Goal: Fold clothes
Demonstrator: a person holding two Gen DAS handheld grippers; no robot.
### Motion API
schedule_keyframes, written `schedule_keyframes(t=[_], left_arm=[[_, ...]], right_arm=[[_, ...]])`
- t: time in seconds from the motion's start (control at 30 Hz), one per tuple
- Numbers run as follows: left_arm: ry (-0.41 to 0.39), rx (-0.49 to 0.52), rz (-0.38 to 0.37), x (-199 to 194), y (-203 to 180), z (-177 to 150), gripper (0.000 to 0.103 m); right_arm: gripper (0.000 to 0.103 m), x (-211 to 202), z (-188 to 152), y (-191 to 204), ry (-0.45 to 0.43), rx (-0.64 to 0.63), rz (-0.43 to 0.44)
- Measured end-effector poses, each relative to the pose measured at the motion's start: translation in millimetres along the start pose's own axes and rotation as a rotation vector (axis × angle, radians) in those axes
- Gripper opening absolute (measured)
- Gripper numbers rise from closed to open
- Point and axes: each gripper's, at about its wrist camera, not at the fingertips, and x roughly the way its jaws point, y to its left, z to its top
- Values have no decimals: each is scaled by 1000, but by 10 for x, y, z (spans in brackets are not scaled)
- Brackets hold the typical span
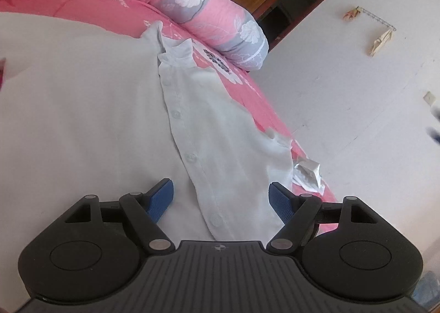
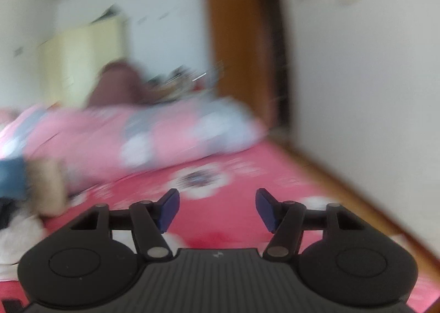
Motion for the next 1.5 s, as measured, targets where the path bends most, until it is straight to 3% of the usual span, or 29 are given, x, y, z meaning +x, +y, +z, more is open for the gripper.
schedule_keyframes(t=[0.13, 0.23, 0.3, 0.43, 0.5, 0.7, 0.9, 0.97, 1.0, 1.03, 1.1, 1.33, 1.5], left_arm=[[-28, 14, 34, -140, -59, 34, 85], [-48, 45, 77, -301, -228, 91, 85], [-50, 86, 89, -353, -397, 136, 85], [-12, 190, 138, -277, -761, 193, 85], [13, 210, 149, -152, -877, 208, 85], [123, 354, 252, 418, -1015, 121, 84], [177, 435, 322, 688, -914, -107, 81], [181, 462, 334, 710, -901, -178, 81], [177, 480, 341, 718, -906, -208, 82], [175, 495, 347, 723, -917, -228, 82], [173, 501, 352, 727, -926, -235, 83], [166, 502, 352, 749, -924, -249, 85], [162, 501, 348, 765, -918, -259, 86]], right_arm=[[71, -1153, -129, -834, -55, 97, -193], [71, -1529, -299, -1201, -73, 185, -229], [72, -1468, -420, -1384, -67, 270, -176], [72, -694, -692, -1437, 42, 370, -33], [72, -158, -839, -1262, 103, 326, 25], [71, 1159, -1315, -448, 74, -214, -21], [68, 2089, -1636, -211, 146, -449, -30], [62, 2275, -1711, -221, 185, -495, -60], [50, 2368, -1749, -227, 205, -517, -74], [31, 2455, -1776, -247, 223, -528, -86], [1, 2554, -1731, -409, 247, -451, -85], [1, 2234, -1028, -1339, 59, 68, -63], [1, 2188, -679, -1942, 13, 270, -109]])
